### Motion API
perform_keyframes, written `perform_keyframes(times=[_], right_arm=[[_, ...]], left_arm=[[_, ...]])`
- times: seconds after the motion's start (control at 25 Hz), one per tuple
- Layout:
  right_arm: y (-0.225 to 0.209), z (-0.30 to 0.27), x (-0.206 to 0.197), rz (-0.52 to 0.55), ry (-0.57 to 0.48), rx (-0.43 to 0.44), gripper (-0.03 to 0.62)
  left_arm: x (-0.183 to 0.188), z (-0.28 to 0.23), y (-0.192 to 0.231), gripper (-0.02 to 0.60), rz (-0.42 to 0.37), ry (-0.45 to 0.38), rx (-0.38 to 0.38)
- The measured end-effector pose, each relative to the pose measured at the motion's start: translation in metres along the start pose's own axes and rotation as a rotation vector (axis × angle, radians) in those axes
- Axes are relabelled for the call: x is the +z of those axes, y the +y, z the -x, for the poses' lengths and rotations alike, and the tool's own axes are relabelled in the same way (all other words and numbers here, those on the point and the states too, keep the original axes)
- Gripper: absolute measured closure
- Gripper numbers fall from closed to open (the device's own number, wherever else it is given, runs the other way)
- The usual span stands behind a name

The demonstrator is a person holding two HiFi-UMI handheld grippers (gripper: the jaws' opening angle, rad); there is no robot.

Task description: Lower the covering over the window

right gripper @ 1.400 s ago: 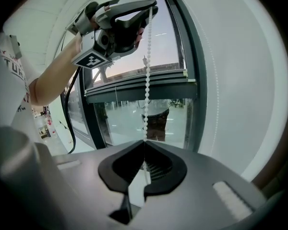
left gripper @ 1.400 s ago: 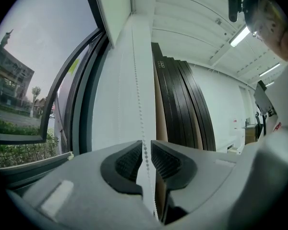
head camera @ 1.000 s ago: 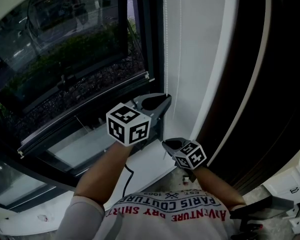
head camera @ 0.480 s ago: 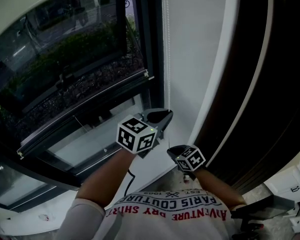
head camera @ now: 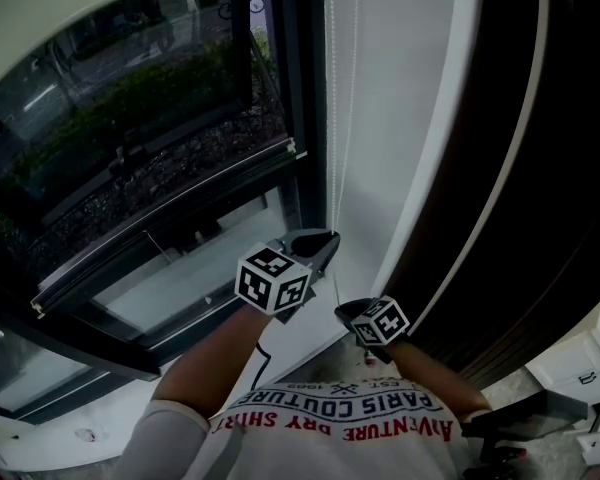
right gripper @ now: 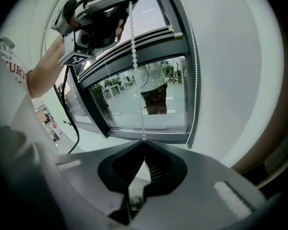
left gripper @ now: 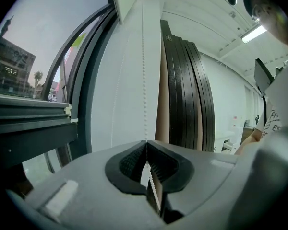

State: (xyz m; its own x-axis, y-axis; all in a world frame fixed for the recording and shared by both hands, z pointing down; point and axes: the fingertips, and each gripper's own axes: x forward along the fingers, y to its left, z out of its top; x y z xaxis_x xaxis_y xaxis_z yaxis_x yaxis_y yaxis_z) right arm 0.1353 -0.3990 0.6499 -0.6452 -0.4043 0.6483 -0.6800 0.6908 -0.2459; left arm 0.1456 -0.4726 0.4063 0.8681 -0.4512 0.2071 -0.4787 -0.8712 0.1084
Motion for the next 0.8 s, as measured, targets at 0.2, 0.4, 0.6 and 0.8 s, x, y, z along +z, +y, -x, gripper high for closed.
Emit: perform_keyframes(times=[0.2,0.4,0.6,0.8], right_arm=[[-0.003,0.006,0.003,-0.001,-0.006,0.005,0.571],[-0.006,0.043,0.046,-0.018,-0.101,0.038,0.494],[-0.005,0.116,0.141,-0.04,-0.344,0.067,0.494],[0.018,0.19,0.241,0.089,-0.555,0.08,0.496]], left_arm=[[0.001,0.0,-0.002,0.573,-0.018,0.008,-0.014],[0.0,0.003,-0.001,0.572,-0.004,0.002,-0.019],[0.001,0.005,-0.008,0.572,-0.016,0.006,-0.027],[0.001,0.007,-0.018,0.572,-0.031,0.013,-0.047]])
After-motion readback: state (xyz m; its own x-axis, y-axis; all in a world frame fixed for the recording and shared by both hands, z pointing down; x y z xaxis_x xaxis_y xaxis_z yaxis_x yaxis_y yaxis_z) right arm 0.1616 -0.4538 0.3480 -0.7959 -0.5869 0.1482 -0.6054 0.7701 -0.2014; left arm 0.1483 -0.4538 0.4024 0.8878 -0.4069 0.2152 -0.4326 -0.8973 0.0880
